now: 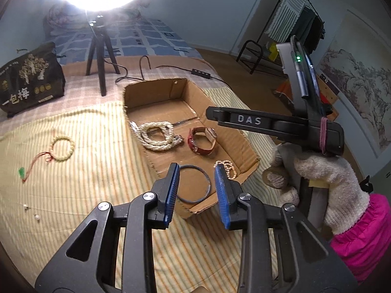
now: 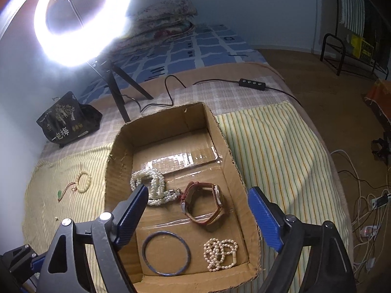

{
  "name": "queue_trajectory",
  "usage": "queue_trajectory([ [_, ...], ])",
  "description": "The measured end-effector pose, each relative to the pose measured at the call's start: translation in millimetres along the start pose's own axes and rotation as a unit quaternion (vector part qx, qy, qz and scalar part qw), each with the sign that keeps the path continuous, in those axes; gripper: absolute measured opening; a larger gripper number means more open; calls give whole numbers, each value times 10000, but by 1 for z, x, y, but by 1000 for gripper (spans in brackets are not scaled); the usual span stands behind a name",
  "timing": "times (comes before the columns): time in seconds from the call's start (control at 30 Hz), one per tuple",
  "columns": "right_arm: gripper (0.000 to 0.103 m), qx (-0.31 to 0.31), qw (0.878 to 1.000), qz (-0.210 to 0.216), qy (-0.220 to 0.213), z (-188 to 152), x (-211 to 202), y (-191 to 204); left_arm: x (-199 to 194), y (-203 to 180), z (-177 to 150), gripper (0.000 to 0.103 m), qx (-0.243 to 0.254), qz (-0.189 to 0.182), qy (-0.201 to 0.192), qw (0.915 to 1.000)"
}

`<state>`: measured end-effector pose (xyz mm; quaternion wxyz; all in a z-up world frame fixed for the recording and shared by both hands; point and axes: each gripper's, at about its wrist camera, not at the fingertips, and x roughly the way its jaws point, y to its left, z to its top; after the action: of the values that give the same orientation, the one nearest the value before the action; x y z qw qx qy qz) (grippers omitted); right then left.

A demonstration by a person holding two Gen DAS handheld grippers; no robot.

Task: Organize jewelry
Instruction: 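Open both grippers to release the watch and bangle into the box, then withdraw both grippers from the box and move over the bead bracelet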

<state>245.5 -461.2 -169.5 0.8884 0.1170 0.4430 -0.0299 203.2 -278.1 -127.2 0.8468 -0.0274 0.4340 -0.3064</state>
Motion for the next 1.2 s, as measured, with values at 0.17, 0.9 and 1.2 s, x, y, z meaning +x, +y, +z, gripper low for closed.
queue_trajectory([
  [0.17,92,-21,10000,-26,-73,-1,-11,8,-16,10,-2,47,0,153,-156,9998],
  [0.9,101,-602,9977,208,-228,-13,-47,79,-100,109,-29,62,-396,979,-462,9933],
  [1.2,103,-1018,9934,392,-354,-16,-49,113,-132,172,-58,63,-669,1569,-507,9840],
])
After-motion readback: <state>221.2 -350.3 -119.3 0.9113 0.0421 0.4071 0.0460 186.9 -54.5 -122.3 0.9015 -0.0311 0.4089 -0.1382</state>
